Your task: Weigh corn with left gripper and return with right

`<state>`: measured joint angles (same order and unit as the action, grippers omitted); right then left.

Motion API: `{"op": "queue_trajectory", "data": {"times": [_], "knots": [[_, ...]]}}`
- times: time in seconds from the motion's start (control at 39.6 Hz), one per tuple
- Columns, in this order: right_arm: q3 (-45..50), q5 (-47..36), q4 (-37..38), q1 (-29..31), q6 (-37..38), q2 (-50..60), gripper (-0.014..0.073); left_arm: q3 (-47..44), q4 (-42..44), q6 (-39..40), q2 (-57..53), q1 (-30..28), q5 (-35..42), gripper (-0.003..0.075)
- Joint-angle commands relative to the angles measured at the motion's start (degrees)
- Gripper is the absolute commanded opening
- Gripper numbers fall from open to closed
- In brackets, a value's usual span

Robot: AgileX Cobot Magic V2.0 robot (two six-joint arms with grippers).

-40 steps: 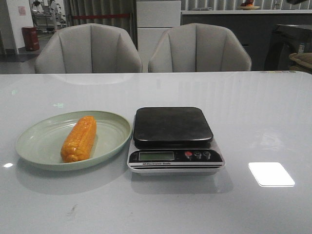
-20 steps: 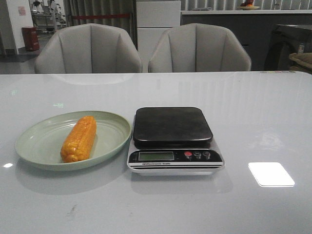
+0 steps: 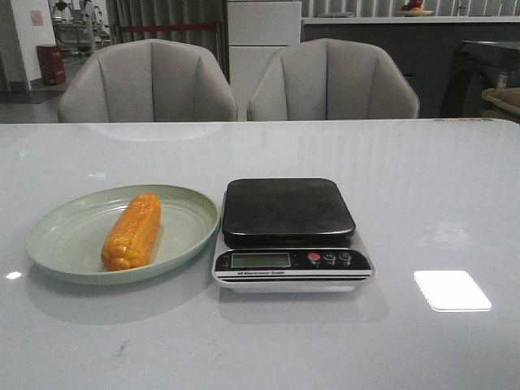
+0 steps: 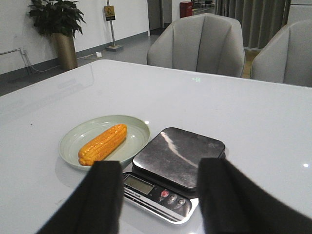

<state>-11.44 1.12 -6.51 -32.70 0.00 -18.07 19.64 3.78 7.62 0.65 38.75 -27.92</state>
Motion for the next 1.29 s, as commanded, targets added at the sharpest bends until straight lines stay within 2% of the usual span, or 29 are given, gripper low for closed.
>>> {"op": "queue_trajectory", "data": {"times": [0.0,0.08,0.15,0.76,0.96,1.09,1.26], "knots": [[-1.6,-4.7,0.6,0.2,-0.7,-0.2,0.0252,1.5,0.0,0.0,0.6,-0.1,4.4,0.0114],[-1.6,-4.3,0.6,0.2,-0.7,-0.2,0.0123,1.5,0.0,0.0,0.6,-0.1,4.4,0.0114],[-1.6,-4.0,0.6,0.2,-0.7,-0.2,0.0147,1.5,0.0,0.0,0.6,-0.1,4.4,0.0114],[-1.6,-4.0,0.6,0.2,-0.7,-0.2,0.0146,1.5,0.0,0.0,0.6,-0.1,4.4,0.0114],[-1.6,-4.0,0.6,0.2,-0.7,-0.2,0.0146,-2.3,0.7,-0.9,0.6,-0.3,5.6,0.0114],[-1.6,-4.0,0.6,0.2,-0.7,-0.2,0.0146,-6.0,1.0,-0.9,0.6,-5.5,9.7,0.0114],[-1.6,-4.0,0.6,0.2,-0.7,-0.2,0.0146,-11.7,1.0,-0.9,0.6,-20.4,18.9,0.0114]]}}
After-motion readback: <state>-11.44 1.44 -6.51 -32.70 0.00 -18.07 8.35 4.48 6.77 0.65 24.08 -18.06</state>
